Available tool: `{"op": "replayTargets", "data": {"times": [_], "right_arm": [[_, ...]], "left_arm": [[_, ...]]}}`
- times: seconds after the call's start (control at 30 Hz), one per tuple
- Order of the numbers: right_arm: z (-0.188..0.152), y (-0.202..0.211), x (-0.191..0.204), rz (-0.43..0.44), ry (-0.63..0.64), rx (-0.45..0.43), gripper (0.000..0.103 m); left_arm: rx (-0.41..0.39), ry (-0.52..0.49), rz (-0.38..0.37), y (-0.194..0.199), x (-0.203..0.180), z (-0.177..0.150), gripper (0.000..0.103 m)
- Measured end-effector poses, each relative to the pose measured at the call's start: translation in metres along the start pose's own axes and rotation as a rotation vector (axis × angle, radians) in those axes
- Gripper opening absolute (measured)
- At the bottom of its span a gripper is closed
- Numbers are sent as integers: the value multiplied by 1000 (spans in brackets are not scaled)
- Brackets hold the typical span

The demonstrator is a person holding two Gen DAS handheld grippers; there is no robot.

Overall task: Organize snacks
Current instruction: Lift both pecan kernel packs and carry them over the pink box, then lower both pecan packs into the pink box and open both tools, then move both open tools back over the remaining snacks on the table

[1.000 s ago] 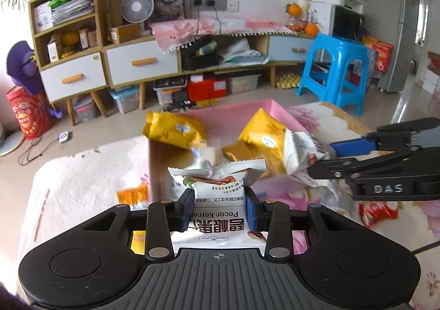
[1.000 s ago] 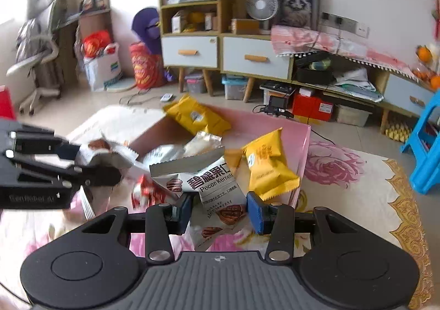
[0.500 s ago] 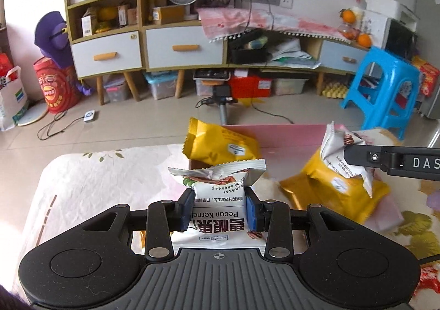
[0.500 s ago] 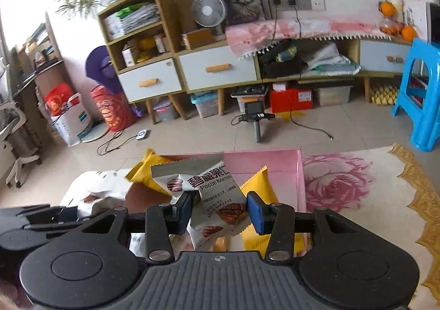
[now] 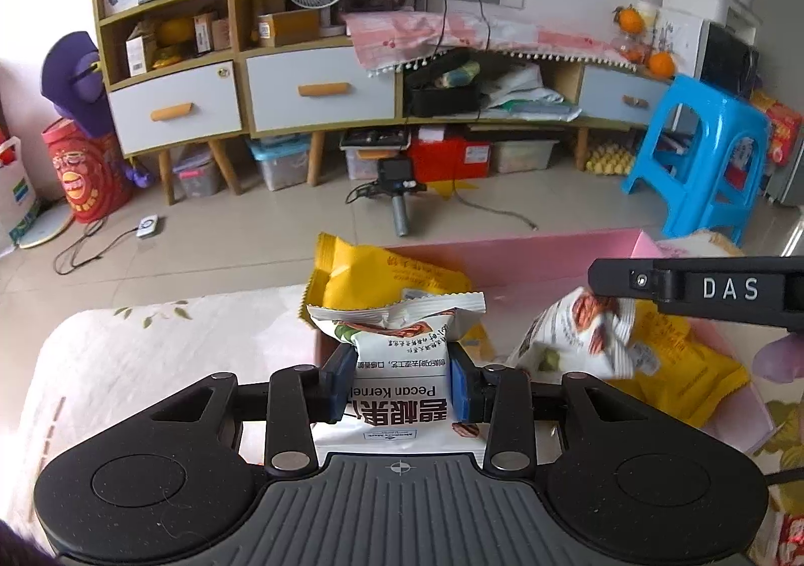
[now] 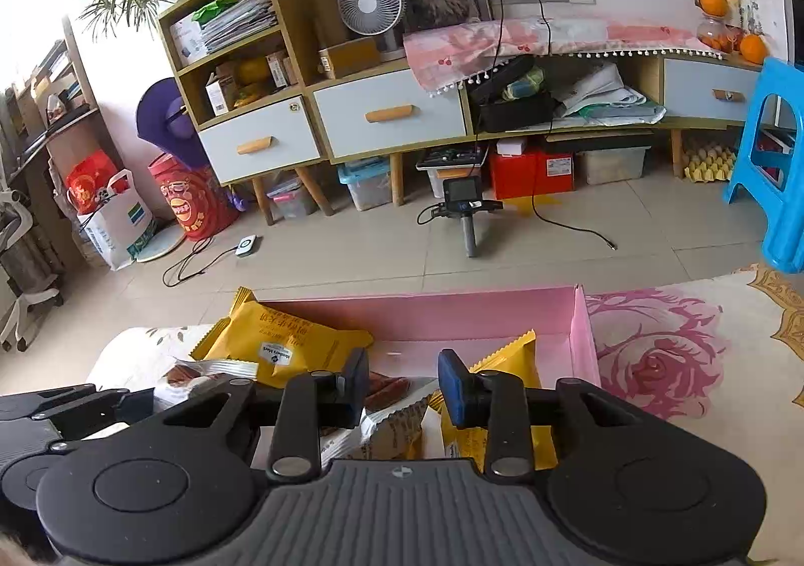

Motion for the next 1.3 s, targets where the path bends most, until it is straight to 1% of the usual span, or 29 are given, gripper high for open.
{"op": "replayTargets", "data": {"times": [0.07, 0.1, 0.13, 0.17, 0.2, 0.23, 0.37, 0.43, 0.53, 0.67, 0.77, 0.83, 0.97, 1.07, 1.13, 1.3], "right_arm": [[2, 2, 1, -3, 4, -6, 25], [2, 4, 1, -4, 5, -11, 25], [3, 5, 2, -6, 5, -15, 26], [4, 7, 2, -5, 4, -17, 28], [4, 9, 2, -5, 2, -17, 32], [4, 10, 1, -4, 1, -17, 35], [5, 19, 3, -3, 5, -18, 45], [5, 26, 4, -3, 11, -22, 53], [6, 35, 8, -9, 23, -22, 61], [5, 52, 12, -6, 39, -35, 68], [2, 65, 15, -6, 47, -41, 73], [-1, 72, 16, -10, 48, -40, 79], [-6, 84, 15, -13, 41, -35, 83], [-10, 93, 15, -10, 41, -29, 85], [-13, 100, 15, -10, 47, -27, 89], [-20, 113, 15, -8, 50, -14, 91]], "left_arm": [[-13, 2, 5, 0, 0, 0, 41], [-19, 0, 9, 1, -1, 0, 45], [-22, 0, 8, 3, -2, 0, 54], [-25, 0, 9, 5, -2, -1, 59], [-30, -1, 8, 7, -3, -1, 64], [-32, -5, 7, 9, -4, -2, 66], [-29, -9, 3, 21, -6, -4, 72], [-28, -7, 3, 27, -7, -6, 77], [-20, -11, 1, 37, -8, -8, 78], [-14, -24, 7, 52, -11, -13, 81], [-10, -22, 3, 64, -11, -16, 84], [-8, -20, 0, 73, -11, -19, 85], [-2, -18, -4, 88, -12, -24, 86], [11, -18, -10, 99, -11, -27, 90], [17, -19, -8, 105, -9, -30, 92], [41, -9, 0, 119, -4, -38, 96]]}}
Point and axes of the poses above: each gripper's, at about its wrist camera, not at the fingertips, and y roughly against the way its jaws point, x to its left, z to its top, the point moved 2 cm from there along -y, roughly the way its jaws point, and after that the axes turned 1 degree about z, right-handed, at the moved point
